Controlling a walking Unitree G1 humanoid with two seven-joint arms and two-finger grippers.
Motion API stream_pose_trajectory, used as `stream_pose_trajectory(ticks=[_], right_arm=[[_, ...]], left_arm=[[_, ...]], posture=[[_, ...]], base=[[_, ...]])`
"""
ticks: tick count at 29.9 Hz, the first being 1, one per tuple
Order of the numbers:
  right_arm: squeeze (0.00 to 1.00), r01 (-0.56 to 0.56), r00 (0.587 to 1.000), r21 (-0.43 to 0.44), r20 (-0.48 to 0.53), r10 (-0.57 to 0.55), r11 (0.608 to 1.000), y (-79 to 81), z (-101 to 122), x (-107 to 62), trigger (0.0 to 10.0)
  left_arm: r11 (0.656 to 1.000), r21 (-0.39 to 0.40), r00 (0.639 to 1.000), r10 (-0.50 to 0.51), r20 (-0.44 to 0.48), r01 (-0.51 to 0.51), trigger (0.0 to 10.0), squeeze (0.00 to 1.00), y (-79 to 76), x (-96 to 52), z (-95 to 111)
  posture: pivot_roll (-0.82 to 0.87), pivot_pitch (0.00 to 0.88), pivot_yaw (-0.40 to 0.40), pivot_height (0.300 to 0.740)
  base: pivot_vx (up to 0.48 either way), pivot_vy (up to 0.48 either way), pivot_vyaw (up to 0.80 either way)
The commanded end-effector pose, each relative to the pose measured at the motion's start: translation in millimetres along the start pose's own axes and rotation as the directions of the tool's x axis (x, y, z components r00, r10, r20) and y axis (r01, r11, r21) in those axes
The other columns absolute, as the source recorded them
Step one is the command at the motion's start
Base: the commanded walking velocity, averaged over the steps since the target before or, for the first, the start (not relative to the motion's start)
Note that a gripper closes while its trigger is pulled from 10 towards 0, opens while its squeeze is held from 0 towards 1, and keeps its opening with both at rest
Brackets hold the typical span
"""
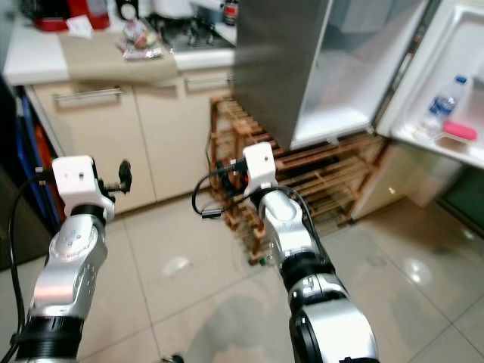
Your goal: Restocking fridge
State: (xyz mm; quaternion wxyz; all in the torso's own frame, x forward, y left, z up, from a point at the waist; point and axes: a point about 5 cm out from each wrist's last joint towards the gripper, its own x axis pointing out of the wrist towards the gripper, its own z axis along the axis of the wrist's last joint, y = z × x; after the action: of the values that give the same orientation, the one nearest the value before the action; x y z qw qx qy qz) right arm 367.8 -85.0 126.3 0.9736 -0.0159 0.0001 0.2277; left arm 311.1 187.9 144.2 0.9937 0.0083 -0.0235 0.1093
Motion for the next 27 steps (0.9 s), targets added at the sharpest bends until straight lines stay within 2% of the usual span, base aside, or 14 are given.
stream_pose_trajectory(ticks=[1, 11, 22, 25, 26, 27], right_arm=[[0.13, -0.011, 0.999, -0.014, 0.032, 0.011, 1.000, 0.3, 9, 3.3, 10.0], [0.14, -0.028, 0.999, 0.004, 0.032, 0.028, 1.000, 1.1, 10, 4.0, 10.0], [0.14, -0.035, 0.999, 0.012, 0.031, 0.034, 0.999, 1.1, 9, 3.2, 10.0], [0.09, -0.026, 0.999, 0.026, 0.034, 0.025, 0.999, -1.3, 9, 2.5, 10.0], [0.03, -0.005, 0.999, 0.047, 0.032, 0.004, 0.999, -4.7, 9, 2.0, 10.0], [0.00, 0.021, 0.999, 0.059, 0.027, -0.023, 0.998, -8.5, 8, 1.5, 10.0]], left_arm=[[0.999, -0.001, 0.999, 0.037, -0.036, -0.038, 10.0, 0.00, 3.3, -1.1, -4], [0.996, 0.019, 0.994, 0.094, -0.064, -0.093, 10.0, 0.00, 7.9, -1.8, -7], [0.997, 0.015, 0.995, 0.083, -0.063, -0.082, 10.0, 0.00, 2.9, -0.3, -6], [0.996, 0.055, 0.995, 0.075, -0.062, -0.072, 10.0, 0.00, 2.4, 1.4, -5], [0.991, 0.114, 0.996, 0.069, -0.054, -0.063, 10.0, 0.00, 1.3, 3.0, -3], [0.989, 0.134, 0.998, 0.059, -0.038, -0.054, 10.0, 0.00, 0.2, 4.1, -1]], posture=[[-0.01, 0.000, -0.035, 0.740], [0.00, 0.000, -0.038, 0.740], [-0.01, 0.000, -0.042, 0.740], [-0.01, 0.000, -0.047, 0.740], [0.00, 0.000, -0.056, 0.740], [0.00, 0.000, -0.057, 0.740]], base=[[0.292, -0.375, 0.65], [0.274, -0.391, 0.63], [0.273, -0.391, 0.61], [0.091, -0.116, 0.62], [0.000, 0.000, 0.73], [0.000, 0.000, 0.76]])
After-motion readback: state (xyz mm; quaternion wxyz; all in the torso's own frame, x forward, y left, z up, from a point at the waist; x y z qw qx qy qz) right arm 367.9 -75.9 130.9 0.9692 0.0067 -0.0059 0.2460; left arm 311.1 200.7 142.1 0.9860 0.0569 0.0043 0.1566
